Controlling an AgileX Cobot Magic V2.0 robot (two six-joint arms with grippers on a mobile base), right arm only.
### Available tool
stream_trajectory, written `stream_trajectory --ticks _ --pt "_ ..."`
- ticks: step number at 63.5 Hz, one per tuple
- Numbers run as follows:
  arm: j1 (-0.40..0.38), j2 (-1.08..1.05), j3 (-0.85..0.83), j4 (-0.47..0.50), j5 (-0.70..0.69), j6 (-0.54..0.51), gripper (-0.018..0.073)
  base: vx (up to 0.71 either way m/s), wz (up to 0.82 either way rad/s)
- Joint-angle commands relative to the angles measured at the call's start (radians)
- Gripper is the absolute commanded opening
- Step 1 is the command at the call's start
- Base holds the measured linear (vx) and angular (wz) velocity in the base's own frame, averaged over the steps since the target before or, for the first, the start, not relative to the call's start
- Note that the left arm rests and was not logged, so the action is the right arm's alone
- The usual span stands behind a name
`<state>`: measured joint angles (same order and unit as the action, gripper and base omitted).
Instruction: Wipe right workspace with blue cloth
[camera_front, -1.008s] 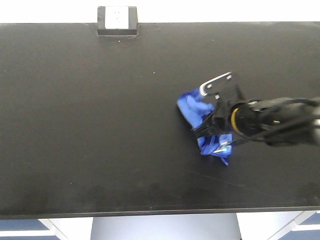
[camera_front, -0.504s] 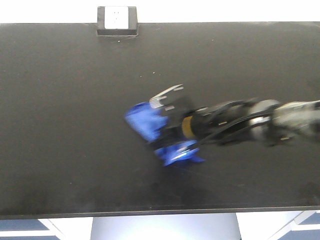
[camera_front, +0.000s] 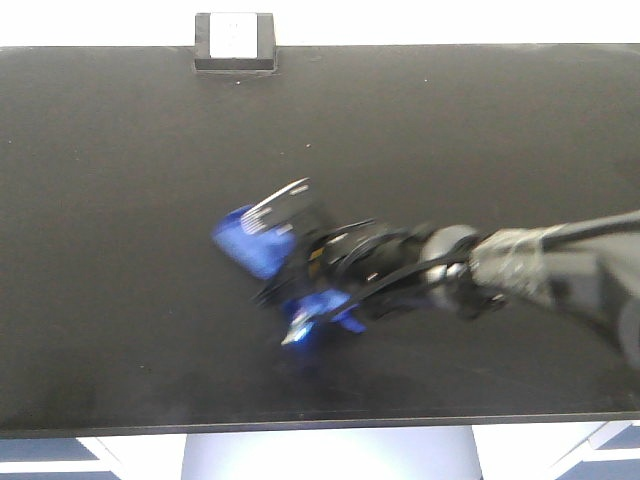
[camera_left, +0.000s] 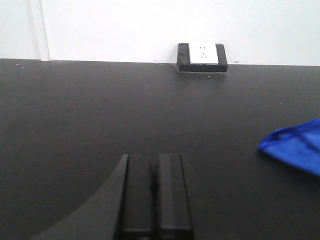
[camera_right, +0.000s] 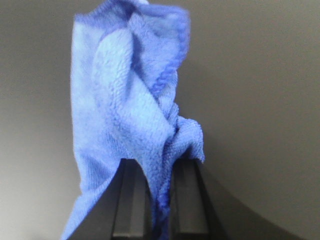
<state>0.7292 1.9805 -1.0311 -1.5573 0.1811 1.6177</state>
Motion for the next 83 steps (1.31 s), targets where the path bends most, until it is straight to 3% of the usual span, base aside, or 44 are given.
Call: stream_trajectory --ticks 1,19,25,31,45,59,70,83 --pt "-0.11 -0.04 0.034 -0.003 0.111 0.019 0.002 0.0 0.0" --pt "-0.472 -0.04 0.155 -0.007 0.079 -0.006 0.002 0.0 0.0" --pt "-0.55 -0.041 0.17 -0.008 -0.031 -0.009 0.002 0.0 0.0" --pt "-0.572 -0.041 0.174 -0.008 -0.159 -0.021 0.002 0.0 0.0" --pt "-0.489 -0.041 0.174 -0.065 -0.488 -0.021 0.0029 0.0 0.0" --pt "-0.299 -0.041 0.161 -0.064 -0.51 -0.07 0.0112 0.0 -0.01" --pt "-0.189 -0.043 0.122 -0.059 -0.431 -0.092 0.0299 0.0 0.0" --pt "-0.179 -0.111 0.125 0.004 -0.4 -0.026 0.0561 0.0 0.0"
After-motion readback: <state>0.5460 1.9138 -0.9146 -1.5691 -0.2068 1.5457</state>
